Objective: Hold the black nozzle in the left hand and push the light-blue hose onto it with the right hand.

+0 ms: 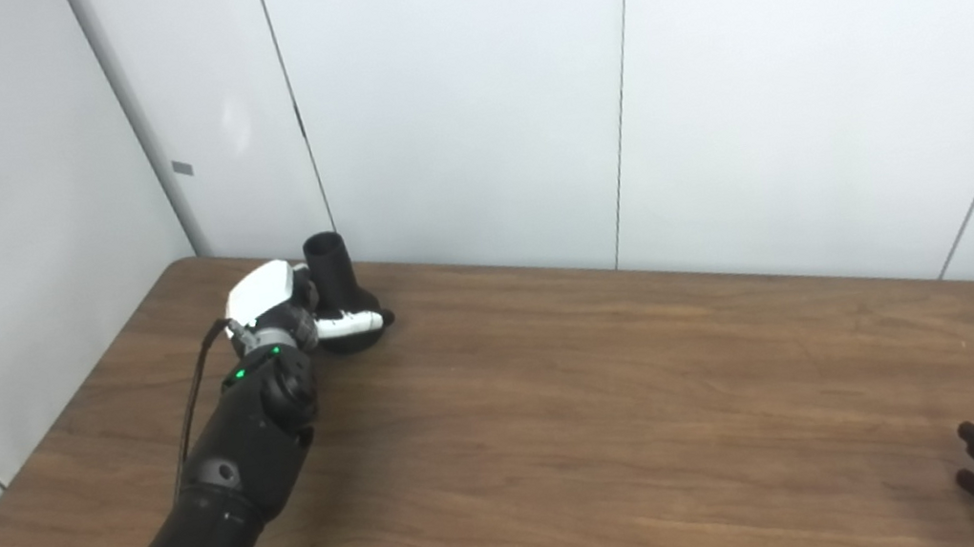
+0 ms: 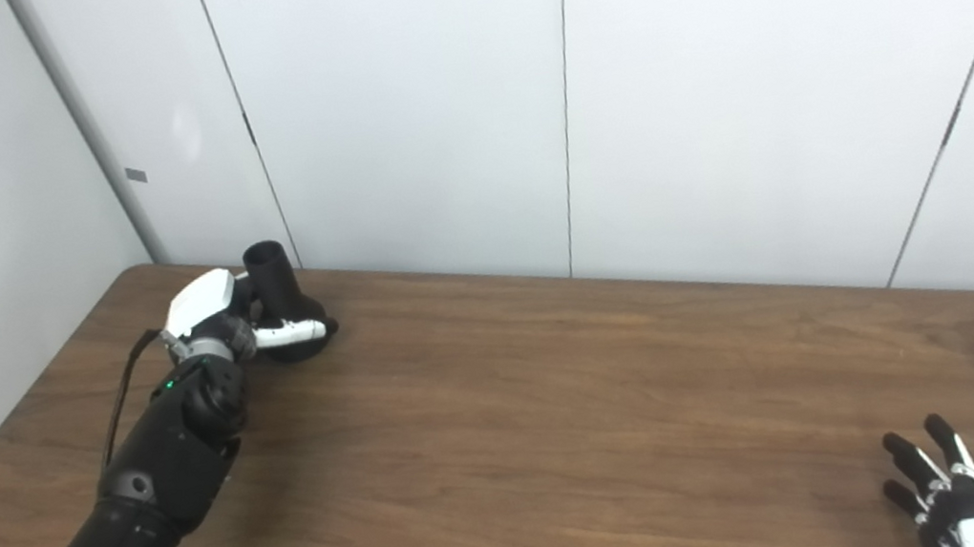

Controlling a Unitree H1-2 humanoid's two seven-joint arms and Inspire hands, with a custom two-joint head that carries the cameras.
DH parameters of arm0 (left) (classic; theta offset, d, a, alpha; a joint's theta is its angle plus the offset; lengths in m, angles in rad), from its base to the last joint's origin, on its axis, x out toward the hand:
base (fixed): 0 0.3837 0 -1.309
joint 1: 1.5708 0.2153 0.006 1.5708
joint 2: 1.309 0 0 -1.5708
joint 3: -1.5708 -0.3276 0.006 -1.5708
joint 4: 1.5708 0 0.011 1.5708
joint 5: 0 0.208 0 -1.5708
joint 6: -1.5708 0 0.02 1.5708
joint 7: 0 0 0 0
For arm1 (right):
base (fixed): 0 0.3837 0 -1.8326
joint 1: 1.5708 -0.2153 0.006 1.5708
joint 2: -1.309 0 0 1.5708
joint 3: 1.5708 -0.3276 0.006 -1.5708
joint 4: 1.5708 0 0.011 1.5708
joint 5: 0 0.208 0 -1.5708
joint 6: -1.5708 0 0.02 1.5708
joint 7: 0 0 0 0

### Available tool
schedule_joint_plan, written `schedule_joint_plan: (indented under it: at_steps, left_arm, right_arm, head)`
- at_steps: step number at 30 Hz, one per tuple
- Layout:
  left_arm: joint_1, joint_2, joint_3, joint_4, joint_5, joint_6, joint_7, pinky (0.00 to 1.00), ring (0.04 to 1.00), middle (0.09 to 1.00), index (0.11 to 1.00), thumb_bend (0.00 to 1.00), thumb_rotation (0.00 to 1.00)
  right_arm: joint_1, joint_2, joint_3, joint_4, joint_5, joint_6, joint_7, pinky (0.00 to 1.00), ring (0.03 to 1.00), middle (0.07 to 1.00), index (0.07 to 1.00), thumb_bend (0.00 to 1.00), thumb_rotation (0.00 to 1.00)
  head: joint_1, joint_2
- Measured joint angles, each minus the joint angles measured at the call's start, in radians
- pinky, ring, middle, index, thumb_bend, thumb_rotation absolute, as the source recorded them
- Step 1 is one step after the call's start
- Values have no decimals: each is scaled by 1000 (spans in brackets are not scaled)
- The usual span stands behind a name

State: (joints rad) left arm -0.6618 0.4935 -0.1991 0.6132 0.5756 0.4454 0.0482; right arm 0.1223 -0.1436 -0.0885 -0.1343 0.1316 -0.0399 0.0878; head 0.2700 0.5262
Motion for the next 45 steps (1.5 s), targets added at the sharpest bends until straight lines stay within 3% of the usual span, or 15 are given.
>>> schedule_joint_plan:
  at_steps: [1, 2, 3, 4, 5, 7, 14, 20, 31, 37, 39, 45]
  left_arm:
    - [0, 1, 3, 1, 1, -6, 3, 519, 607, 652, 744, 881, 350]
    - [-1, 1, 11, 1, -4, -15, 3, 436, 524, 582, 695, 843, 171]
    - [-2, 1, 20, 1, -9, -24, 1, 408, 495, 559, 679, 830, 110]
    - [-2, 2, 28, 0, -17, -27, -4, 451, 523, 570, 648, 812, 56]
    - [-2, 3, 33, -1, -29, -28, -9, 530, 576, 601, 556, 637, 48]
    - [-2, 5, 35, -1, -37, -36, -14, 553, 584, 554, 498, 547, 12]
    - [18, 12, -6, -30, -22, -32, -12, 506, 554, 533, 474, 516, 0]
    - [19, 11, -37, -33, -17, -49, -5, 511, 566, 533, 475, 515, 0]
    - [45, 10, -50, -82, -1, -53, -6, 517, 561, 543, 466, 514, 0]
    - [110, 2, -19, -169, -8, -67, 0, 479, 525, 510, 479, 519, 0]
    - [132, -3, -2, -196, -9, -71, 7, 457, 446, 507, 485, 506, 0]
    - [259, -34, 5, -399, -1, -67, 13, 430, 428, 504, 487, 503, 0]
  right_arm:
    - [4, 1, 1, -5, -1, 1, -3, 931, 945, 886, 988, 606, 1000]
    - [8, 2, 2, -8, -1, 2, -3, 930, 942, 885, 988, 605, 1000]
    - [9, 2, 3, -11, 0, 5, -4, 930, 941, 884, 988, 605, 1000]
    - [11, 2, 3, -13, 1, 7, -4, 931, 939, 883, 988, 597, 999]
    - [12, 2, 3, -16, 3, 11, -4, 929, 937, 882, 989, 594, 1000]
    - [16, 3, 3, -23, 5, 17, -4, 934, 935, 882, 993, 582, 1000]
    - [26, 4, 4, -42, 9, 34, -6, 909, 920, 867, 989, 568, 1000]
    - [32, 3, 11, -57, 7, 48, -7, 965, 937, 864, 997, 551, 1000]
    - [32, -2, 19, -63, -23, 50, -6, 936, 917, 841, 985, 529, 1000]
    - [32, -2, 25, -63, -41, 47, -7, 952, 927, 843, 979, 525, 1000]
    - [31, -2, 26, -62, -42, 47, -7, 951, 924, 846, 974, 521, 1000]
    - [29, -2, 28, -54, -50, 35, -13, 922, 904, 839, 966, 523, 1000]
  head:
    - [0, 0]
    - [0, 3]
    - [2, 3]
    - [2, 3]
    - [-2, 8]
    - [-2, 9]
    - [0, 17]
    - [0, 21]
    - [-14, 25]
    - [-29, 32]
    - [-35, 34]
    - [-64, 43]
